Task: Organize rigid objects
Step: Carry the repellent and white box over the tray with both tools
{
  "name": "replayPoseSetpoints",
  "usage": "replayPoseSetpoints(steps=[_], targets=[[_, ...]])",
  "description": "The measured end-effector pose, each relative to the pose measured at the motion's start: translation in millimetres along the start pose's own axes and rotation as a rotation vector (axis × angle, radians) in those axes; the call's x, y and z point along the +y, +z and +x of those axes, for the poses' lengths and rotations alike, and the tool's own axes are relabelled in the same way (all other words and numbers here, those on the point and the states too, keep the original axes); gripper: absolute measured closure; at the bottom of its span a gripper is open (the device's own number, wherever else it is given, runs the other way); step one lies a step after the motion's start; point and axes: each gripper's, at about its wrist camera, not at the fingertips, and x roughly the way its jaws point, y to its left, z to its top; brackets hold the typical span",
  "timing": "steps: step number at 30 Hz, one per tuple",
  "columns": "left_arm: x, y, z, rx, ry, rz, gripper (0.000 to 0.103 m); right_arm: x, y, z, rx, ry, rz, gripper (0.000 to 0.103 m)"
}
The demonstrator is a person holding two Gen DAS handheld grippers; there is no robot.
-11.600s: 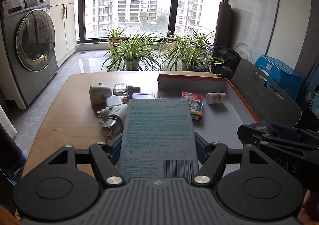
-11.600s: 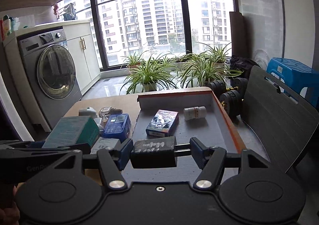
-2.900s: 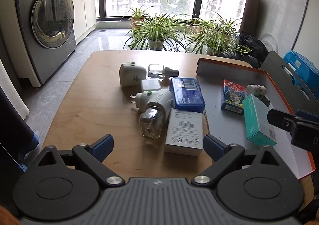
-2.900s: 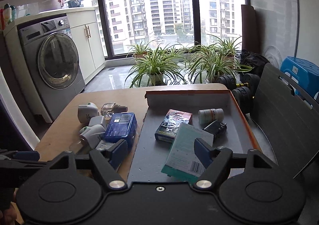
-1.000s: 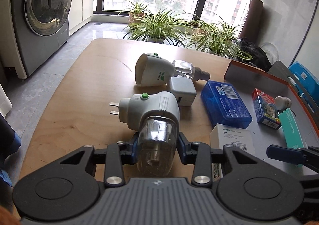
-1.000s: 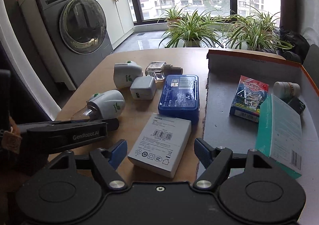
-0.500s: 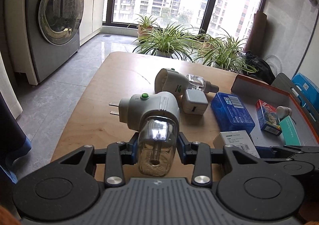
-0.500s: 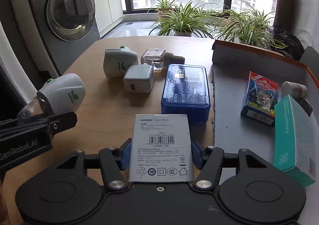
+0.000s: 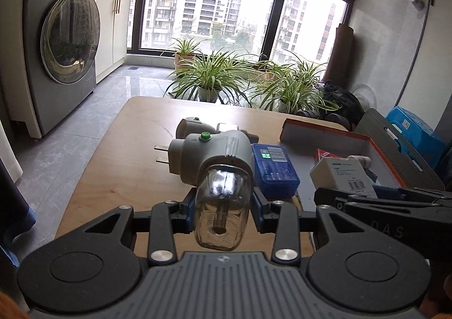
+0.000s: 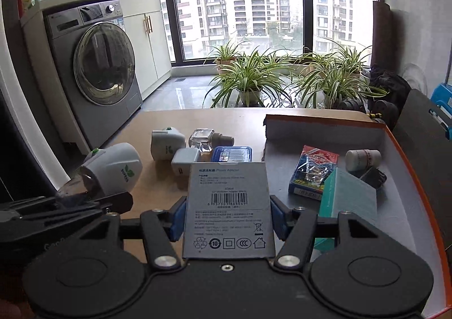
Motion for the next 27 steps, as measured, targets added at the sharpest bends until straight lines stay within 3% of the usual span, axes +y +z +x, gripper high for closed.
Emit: replayPoseSetpoints(steps=[16, 27], targets=[[-81.4, -4.4, -12.9, -0.009, -0.085, 0.098, 0.064, -79.4, -19.0, -69.7, -0.08, -0.111, 0.095, 0.032], [-121.5, -10.5, -9.9, -0.006, -0.132, 0.14, 0.064, -114.6, -24.8, -90.0, -0.112, -0.171, 0.125, 0.032]])
